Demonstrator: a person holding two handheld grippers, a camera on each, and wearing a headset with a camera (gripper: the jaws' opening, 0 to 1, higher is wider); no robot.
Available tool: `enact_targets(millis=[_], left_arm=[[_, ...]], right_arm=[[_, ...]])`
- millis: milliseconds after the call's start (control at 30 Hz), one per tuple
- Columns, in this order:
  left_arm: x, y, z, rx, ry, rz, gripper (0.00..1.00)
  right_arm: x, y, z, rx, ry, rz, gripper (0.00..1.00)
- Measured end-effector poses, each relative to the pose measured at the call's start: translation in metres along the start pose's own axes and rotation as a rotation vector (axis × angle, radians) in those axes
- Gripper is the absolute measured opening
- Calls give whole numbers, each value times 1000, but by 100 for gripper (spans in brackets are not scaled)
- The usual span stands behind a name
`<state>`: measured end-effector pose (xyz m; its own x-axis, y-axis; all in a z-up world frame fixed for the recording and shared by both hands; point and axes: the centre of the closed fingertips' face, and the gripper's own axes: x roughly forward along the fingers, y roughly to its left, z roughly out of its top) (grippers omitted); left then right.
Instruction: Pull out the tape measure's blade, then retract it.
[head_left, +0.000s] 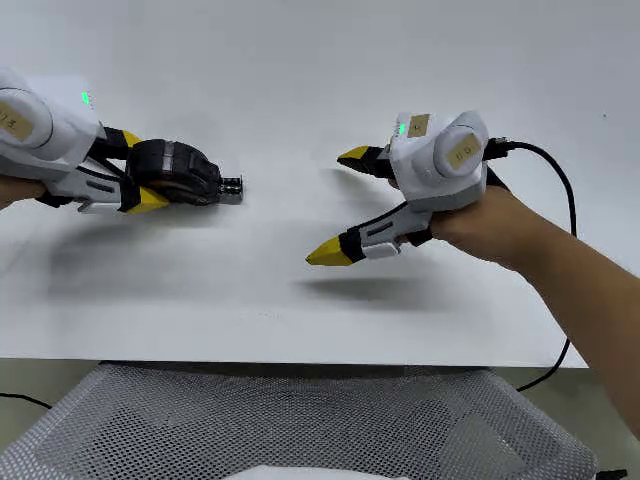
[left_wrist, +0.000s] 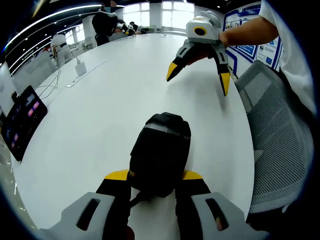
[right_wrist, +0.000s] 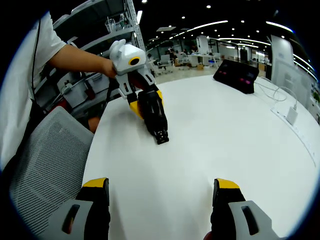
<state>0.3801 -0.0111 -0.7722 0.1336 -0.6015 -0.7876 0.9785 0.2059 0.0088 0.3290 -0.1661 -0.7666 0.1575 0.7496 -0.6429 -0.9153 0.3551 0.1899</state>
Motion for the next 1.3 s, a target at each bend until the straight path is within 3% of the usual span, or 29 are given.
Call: enact_targets(millis=[333,467,833,1300], left_arm=[[0,-1,1,-2,7,-4,29],[0,-1,0,0,13,-3,29],[1,-1,-1,-1,21,-1,29],[2,-1,0,-1,22,-6,29]], right_arm=[[15,-3,9,-37,-18,-1,82],[22,-6,23,-59,-71,-16,78],[53,-6,33,-82,-82,3,70],[73,-4,43,-102,-91,21,59]])
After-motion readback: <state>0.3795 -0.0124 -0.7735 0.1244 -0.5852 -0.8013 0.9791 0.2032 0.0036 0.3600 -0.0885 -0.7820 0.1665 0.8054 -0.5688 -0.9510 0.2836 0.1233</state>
